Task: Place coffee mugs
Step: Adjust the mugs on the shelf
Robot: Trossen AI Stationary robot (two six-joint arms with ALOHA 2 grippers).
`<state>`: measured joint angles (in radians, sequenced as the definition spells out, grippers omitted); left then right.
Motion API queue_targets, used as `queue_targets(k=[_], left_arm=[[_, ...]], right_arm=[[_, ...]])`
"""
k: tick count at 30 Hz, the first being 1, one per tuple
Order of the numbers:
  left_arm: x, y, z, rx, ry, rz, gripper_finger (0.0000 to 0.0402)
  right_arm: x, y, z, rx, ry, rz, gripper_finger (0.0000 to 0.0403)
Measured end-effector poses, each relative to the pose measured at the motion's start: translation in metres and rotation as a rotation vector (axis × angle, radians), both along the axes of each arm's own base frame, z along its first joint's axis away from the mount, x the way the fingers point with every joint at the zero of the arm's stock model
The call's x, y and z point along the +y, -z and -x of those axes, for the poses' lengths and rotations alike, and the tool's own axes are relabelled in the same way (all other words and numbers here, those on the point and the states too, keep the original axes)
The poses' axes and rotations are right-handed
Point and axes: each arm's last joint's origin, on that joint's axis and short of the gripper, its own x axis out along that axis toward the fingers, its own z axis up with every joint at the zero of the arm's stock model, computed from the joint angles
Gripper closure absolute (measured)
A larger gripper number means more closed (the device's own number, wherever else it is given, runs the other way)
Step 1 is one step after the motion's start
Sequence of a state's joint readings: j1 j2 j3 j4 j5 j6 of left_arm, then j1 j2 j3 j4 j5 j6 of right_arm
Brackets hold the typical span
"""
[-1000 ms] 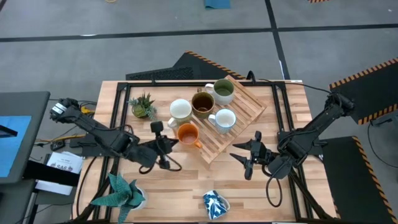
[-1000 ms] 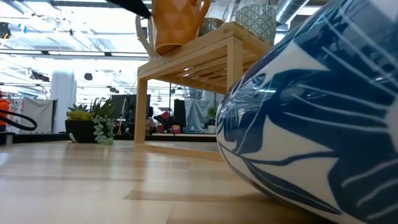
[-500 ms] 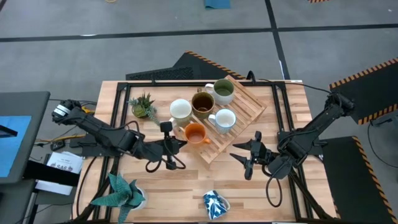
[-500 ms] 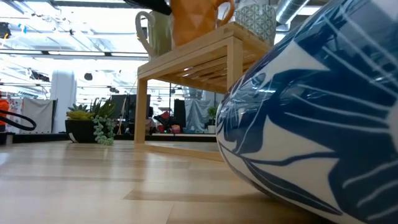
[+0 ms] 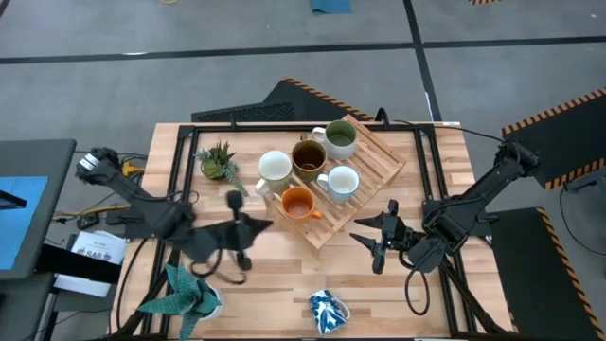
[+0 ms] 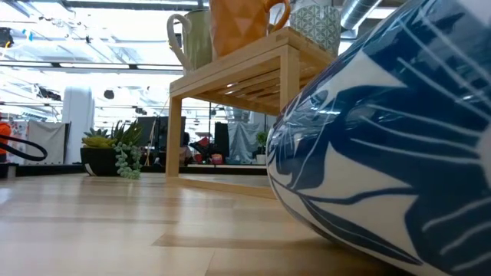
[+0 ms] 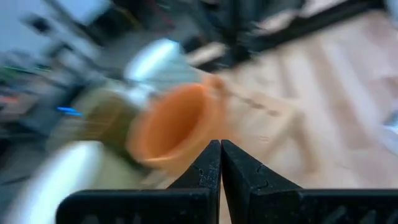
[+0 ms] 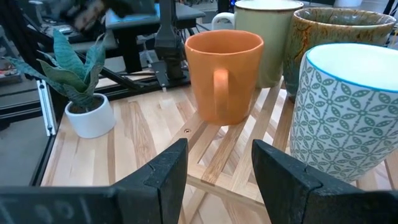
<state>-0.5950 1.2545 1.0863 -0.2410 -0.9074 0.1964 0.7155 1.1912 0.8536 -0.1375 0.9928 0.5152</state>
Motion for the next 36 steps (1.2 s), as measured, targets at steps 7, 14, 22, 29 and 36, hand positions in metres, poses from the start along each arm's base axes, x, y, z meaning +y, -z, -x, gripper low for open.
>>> queue_targets(k=[7, 14, 22, 29, 36], left_arm=[[0.048, -0.017, 0.004, -0.026, -0.313, -0.126, 0.0402], [0.118, -0.011, 0.0, 0.062, -0.502, -0.045, 0.0402], [0.16, 0.001, 0.0, 0.075, -0.568, 0.057, 0.0402], [0.173, 0.011, 0.009, 0.0, -0.437, 0.177, 0.0402], [0.169, 0.008, 0.014, -0.003, -0.303, 0.228, 0.0402]], right_arm=[[-0.001, 0.0, -0.001, -0.001, 0.005, -0.001, 0.02], [-0.001, 0.0, -0.001, 0.004, 0.004, 0.003, 0.02], [-0.001, 0.001, 0.0, 0.011, 0.004, 0.009, 0.02], [-0.001, 0.002, 0.0, 0.02, -0.003, 0.012, 0.02], [-0.001, 0.002, 0.0, 0.022, -0.003, 0.014, 0.02]])
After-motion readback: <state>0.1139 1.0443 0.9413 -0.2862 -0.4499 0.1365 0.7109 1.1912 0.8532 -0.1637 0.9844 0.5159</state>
